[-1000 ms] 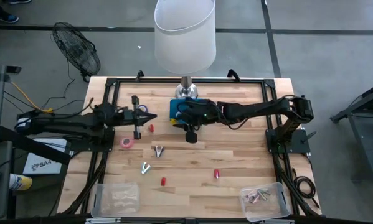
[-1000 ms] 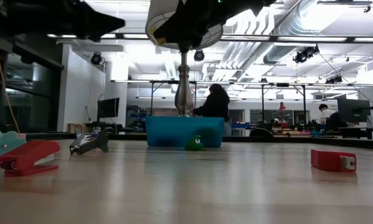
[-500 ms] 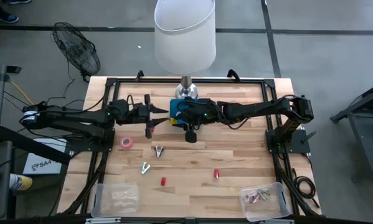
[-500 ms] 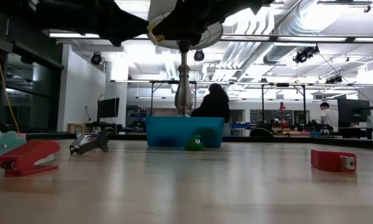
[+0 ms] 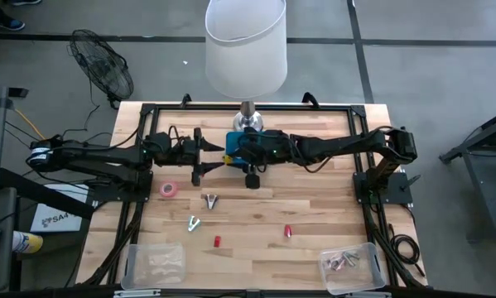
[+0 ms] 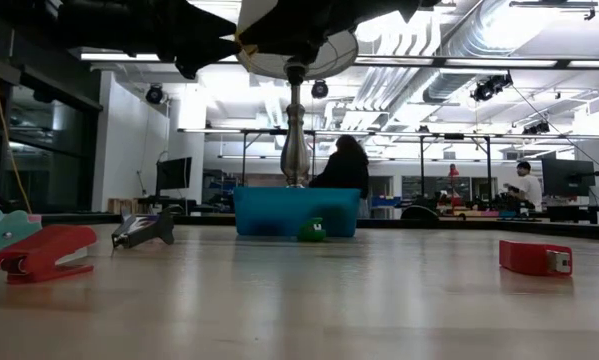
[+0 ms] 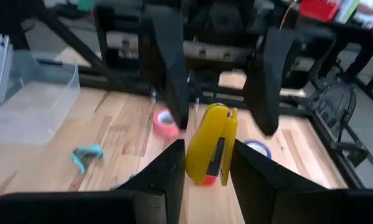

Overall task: Pick and place Stapler, Stapler remover, tape
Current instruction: Put the yellow stapler into the left transparent bin

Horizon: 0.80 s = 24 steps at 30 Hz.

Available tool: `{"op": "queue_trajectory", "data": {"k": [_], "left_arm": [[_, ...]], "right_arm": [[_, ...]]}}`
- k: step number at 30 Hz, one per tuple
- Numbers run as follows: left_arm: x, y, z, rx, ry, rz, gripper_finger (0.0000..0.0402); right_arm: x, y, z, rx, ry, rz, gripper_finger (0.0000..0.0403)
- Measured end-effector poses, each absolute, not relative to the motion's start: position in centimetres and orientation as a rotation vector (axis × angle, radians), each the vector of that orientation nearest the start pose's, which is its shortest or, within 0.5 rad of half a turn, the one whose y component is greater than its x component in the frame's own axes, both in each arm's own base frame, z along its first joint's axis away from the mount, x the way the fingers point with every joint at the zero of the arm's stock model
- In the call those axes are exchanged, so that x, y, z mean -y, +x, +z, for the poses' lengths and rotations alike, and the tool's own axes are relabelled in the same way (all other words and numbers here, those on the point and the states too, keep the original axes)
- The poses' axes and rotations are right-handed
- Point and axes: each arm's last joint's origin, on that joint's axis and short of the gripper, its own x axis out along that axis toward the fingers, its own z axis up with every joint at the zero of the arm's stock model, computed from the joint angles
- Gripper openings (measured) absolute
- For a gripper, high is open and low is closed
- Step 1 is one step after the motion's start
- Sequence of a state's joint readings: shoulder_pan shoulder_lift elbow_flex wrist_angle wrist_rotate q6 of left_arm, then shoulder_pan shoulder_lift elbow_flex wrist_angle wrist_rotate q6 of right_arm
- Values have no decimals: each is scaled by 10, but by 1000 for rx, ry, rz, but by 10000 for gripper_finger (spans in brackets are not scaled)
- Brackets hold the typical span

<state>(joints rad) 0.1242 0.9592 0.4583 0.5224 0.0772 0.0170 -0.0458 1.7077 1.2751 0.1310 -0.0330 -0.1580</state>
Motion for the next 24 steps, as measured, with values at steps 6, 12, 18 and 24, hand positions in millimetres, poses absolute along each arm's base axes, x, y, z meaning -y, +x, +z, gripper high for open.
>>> {"op": "queue_trajectory", "data": {"k": [6, 12, 18, 24], "left_arm": [[-24, 207, 258, 38, 20, 60, 227], [-24, 207, 264, 93, 23, 58, 227], [-23, 207, 266, 115, 7, 38, 227], [-23, 209, 263, 92, 1, 29, 227]], "right_arm": [[17, 397, 290, -273, -153, 10, 112], [18, 398, 288, -280, -173, -1, 112], [18, 398, 289, -272, -175, -7, 112], [18, 398, 291, -254, -176, -13, 112]]}}
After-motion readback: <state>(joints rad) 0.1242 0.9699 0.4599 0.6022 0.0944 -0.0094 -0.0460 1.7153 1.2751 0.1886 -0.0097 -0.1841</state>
